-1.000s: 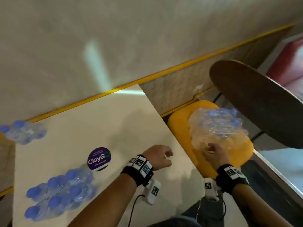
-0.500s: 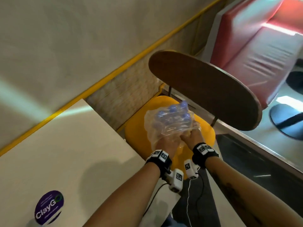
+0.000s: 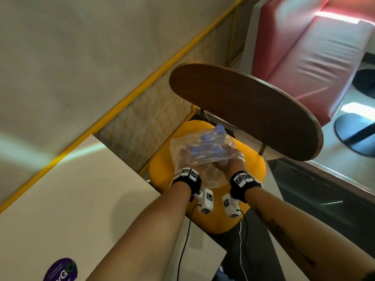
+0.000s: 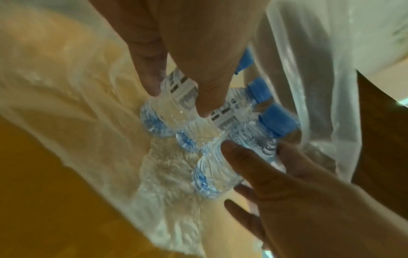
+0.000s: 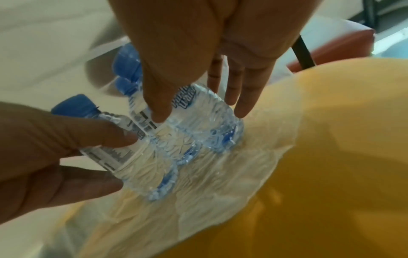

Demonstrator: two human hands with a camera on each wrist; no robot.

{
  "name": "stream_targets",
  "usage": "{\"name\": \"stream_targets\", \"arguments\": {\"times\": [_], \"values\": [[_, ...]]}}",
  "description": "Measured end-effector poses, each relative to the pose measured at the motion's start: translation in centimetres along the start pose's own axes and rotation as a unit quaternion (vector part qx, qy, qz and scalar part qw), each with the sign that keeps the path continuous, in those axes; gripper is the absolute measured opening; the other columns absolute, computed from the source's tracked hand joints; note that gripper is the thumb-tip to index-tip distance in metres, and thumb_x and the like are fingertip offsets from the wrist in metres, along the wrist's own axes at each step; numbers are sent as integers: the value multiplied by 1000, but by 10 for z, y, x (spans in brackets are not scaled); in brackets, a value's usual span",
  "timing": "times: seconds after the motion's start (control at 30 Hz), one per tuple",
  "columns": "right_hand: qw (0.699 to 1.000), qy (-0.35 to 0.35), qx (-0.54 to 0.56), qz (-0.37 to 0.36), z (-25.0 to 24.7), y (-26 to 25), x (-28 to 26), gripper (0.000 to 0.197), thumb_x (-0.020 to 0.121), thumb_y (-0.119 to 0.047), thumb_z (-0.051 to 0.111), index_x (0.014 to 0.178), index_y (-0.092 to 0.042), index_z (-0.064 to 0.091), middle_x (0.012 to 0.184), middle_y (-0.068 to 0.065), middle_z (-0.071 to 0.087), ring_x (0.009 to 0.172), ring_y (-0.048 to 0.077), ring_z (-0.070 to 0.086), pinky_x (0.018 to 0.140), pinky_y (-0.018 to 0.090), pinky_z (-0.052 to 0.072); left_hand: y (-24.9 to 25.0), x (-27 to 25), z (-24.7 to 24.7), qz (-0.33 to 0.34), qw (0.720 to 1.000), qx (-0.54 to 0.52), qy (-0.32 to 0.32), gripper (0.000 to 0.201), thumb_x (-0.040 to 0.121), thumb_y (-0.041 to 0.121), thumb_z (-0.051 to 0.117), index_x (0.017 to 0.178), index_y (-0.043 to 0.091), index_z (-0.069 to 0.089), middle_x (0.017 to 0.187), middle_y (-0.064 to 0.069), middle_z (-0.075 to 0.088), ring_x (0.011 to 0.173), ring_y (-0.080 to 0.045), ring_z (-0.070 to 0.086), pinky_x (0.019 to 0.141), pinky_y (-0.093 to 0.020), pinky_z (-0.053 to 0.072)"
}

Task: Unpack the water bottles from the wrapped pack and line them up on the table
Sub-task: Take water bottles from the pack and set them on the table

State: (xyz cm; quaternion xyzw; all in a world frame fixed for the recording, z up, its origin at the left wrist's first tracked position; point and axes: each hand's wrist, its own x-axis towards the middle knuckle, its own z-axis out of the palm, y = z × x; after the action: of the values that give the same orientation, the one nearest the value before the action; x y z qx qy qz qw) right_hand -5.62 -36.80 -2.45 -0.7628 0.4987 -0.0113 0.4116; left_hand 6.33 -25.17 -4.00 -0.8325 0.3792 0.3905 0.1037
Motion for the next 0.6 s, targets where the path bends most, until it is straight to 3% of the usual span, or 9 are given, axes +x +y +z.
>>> {"name": "stream_targets", "arguments": {"times": [0.03,0.1,0.17,0.23,0.3,0.37,0.43,0.53,0.6], "values": [[999,-14,-32,-1,-1,-2,-4,36,88,-30,70,117,-11,62,108,11,68,101,28,64,85,36,52,-2,3,3,20,999,-37,4,60,94,38,70,149,26,51,152,-11,52,125,-35,57,105,-46,50],[999,-24,-21,-10,0,3,-11,34,87,-18,71,119,-9,62,112,12,68,104,28,63,87,34,50,-2,-6,3,69,991,-115,26,48,90,55,63,137,45,54,145,-7,59,122,-31,61,105,-48,51],[997,-41,48,-35,-2,15,-23,38,86,-4,68,123,-9,60,116,6,65,108,24,61,86,28,52,0,-22,8,107,976,-181,50,49,81,55,61,124,31,64,126,-6,68,112,-29,64,100,-44,52],[997,-44,31,-51,-2,25,-41,44,87,-1,66,129,-2,54,125,15,58,118,32,57,85,30,53,-4,-71,9,159,956,-236,70,47,80,42,75,121,20,65,121,-5,69,109,-24,65,99,-38,53],[997,-39,-16,-71,6,36,-62,58,77,-8,78,130,-5,54,129,18,58,118,37,57,87,37,50,-21,-109,23,210,933,-280,81,46,80,26,86,121,19,65,118,-1,70,104,-10,62,93,-23,49],[988,-63,-107,-95,19,45,-89,75,67,-20,87,133,-10,52,130,14,58,116,36,58,93,43,49,-49,-143,40,232,914,-307,127,43,74,21,90,110,21,67,102,4,68,89,-5,60,78,-13,45],[977,-92,-138,-133,34,42,-121,76,64,-33,87,130,-14,54,126,9,60,110,33,61,90,43,51,-88,-168,59,206,905,-325,183,48,67,25,91,108,17,67,98,5,60,85,-6,55,75,-10,44],[950,-147,-198,-192,56,9,-170,56,65,-54,75,113,-31,56,110,-11,61,95,20,64,79,35,54,-155,-210,82,117,916,-302,237,57,59,48,81,109,24,66,101,3,61,89,-15,59,83,-31,54],[924,-187,-229,-241,74,-17,-203,43,67,-62,68,97,-34,56,97,-11,64,83,13,62,72,33,54,-204,-241,97,47,922,-297,242,63,57,55,77,112,27,65,104,3,62,92,-17,61,86,-37,55]]}}
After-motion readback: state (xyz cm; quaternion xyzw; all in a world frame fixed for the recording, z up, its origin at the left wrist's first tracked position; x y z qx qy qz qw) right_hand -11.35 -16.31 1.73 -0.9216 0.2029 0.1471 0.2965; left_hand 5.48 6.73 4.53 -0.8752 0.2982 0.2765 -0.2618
